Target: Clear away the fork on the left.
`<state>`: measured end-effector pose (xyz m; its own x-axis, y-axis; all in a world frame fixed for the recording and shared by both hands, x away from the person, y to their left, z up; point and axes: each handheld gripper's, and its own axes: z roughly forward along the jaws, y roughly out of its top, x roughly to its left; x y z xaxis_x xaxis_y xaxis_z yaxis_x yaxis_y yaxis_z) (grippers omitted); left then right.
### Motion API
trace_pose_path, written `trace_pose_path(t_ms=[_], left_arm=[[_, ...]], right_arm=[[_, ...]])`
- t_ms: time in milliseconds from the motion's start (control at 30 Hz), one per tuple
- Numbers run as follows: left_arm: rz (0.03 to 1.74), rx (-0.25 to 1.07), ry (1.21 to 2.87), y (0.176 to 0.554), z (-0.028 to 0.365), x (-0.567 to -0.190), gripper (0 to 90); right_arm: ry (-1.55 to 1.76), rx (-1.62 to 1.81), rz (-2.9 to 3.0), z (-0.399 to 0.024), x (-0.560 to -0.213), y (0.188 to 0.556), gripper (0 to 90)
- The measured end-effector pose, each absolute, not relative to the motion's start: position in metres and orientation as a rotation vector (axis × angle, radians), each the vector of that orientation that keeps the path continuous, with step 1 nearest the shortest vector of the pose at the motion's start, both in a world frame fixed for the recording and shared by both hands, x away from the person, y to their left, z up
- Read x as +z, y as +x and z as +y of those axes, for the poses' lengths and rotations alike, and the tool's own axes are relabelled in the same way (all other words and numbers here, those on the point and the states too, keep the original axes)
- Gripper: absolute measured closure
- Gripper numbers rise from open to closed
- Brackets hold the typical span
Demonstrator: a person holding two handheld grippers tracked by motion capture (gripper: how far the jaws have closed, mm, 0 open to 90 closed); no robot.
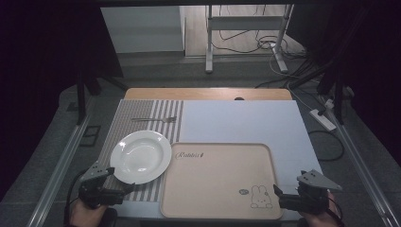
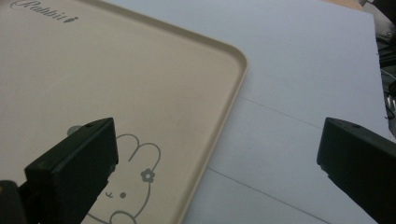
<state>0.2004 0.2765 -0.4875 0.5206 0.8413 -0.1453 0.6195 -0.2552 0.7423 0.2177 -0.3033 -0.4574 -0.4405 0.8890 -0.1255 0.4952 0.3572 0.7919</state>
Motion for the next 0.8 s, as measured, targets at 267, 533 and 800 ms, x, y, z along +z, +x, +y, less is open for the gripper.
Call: trace_pose_path(t_ms=[267, 533, 800], left_arm=[[1.188, 0.338, 1.970, 0.2011, 0.2786, -0.4879, 0.1], [1.194, 0.330, 1.967, 0.2017, 0.2790, -0.4880, 0.0], [1.205, 0.309, 1.987, 0.2044, 0.2779, -0.4885, 0.7]], right_arm=[[1.177, 0.909, 2.094, -0.3006, -0.4584, 0.2183, 0.0], [1.180, 0.907, 2.102, -0.3009, -0.4585, 0.2188, 0.0], [1.179, 0.904, 2.106, -0.3007, -0.4585, 0.2189, 0.0]])
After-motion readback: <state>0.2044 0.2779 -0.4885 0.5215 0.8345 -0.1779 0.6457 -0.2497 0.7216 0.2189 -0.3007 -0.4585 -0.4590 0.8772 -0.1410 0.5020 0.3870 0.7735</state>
